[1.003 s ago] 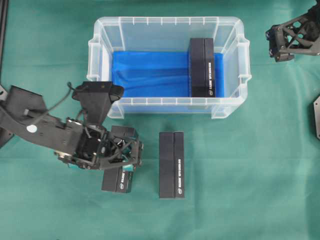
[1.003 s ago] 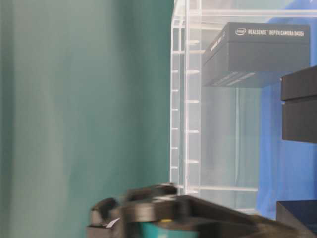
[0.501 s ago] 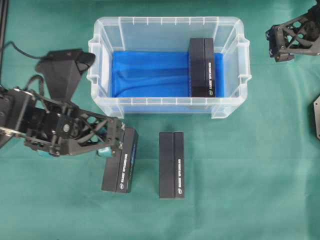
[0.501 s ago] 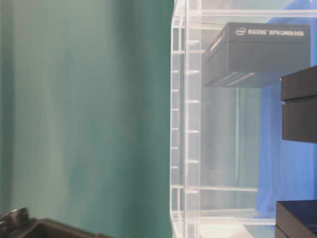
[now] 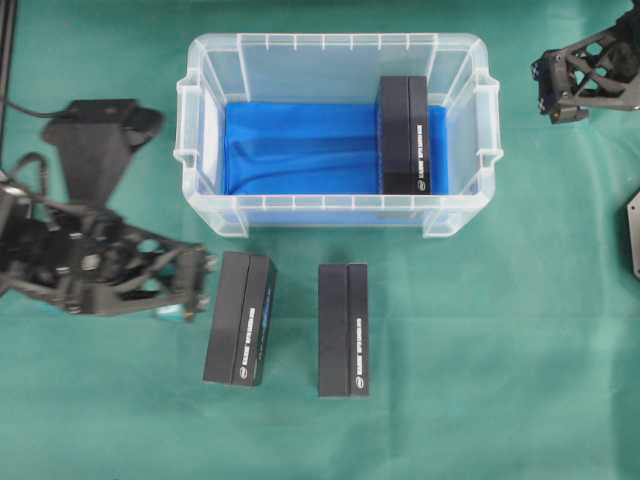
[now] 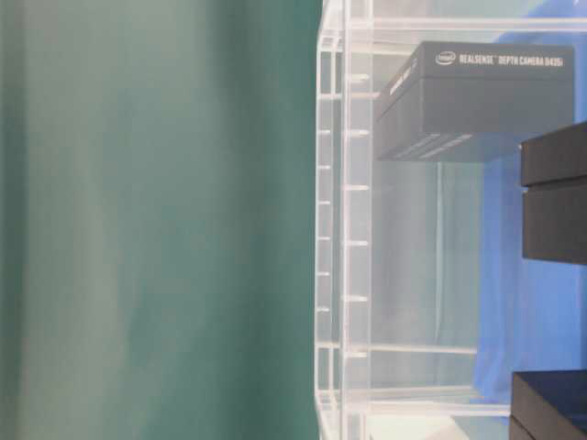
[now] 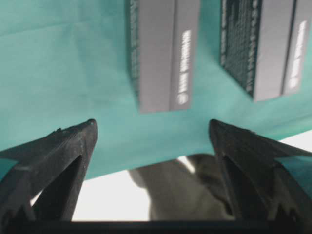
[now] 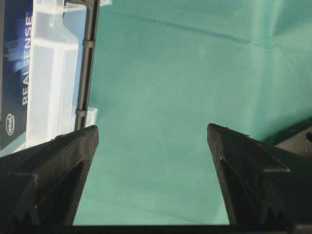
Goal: Take out the box from the case.
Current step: 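Open the left gripper and withdraw it to the upper left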
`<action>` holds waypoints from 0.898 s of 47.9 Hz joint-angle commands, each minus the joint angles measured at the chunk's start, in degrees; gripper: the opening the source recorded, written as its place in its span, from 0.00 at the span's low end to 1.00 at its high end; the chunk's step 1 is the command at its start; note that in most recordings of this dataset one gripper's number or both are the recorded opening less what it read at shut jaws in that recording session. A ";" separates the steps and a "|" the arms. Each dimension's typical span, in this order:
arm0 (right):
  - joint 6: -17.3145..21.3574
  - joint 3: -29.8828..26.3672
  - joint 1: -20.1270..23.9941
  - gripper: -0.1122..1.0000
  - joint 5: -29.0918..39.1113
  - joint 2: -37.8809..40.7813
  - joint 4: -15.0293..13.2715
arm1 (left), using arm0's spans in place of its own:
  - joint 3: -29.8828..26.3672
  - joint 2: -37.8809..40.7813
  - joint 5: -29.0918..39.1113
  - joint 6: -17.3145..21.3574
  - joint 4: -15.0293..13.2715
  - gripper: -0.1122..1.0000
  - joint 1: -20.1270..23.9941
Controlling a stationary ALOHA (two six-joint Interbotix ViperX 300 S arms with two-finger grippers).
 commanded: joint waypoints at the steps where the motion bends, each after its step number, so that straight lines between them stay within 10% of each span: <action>1: 0.00 -0.62 0.00 0.90 0.00 -0.44 -0.18 | 1.32 -3.60 1.23 0.00 0.35 0.97 -0.88; 29: 0.09 -0.62 -0.09 0.90 1.23 -0.44 0.09 | 6.06 -10.81 7.91 -0.18 0.26 0.96 1.23; 43: 0.09 -0.79 -0.09 0.90 1.23 -0.44 0.18 | 5.80 -11.95 11.25 8.53 0.26 0.96 11.95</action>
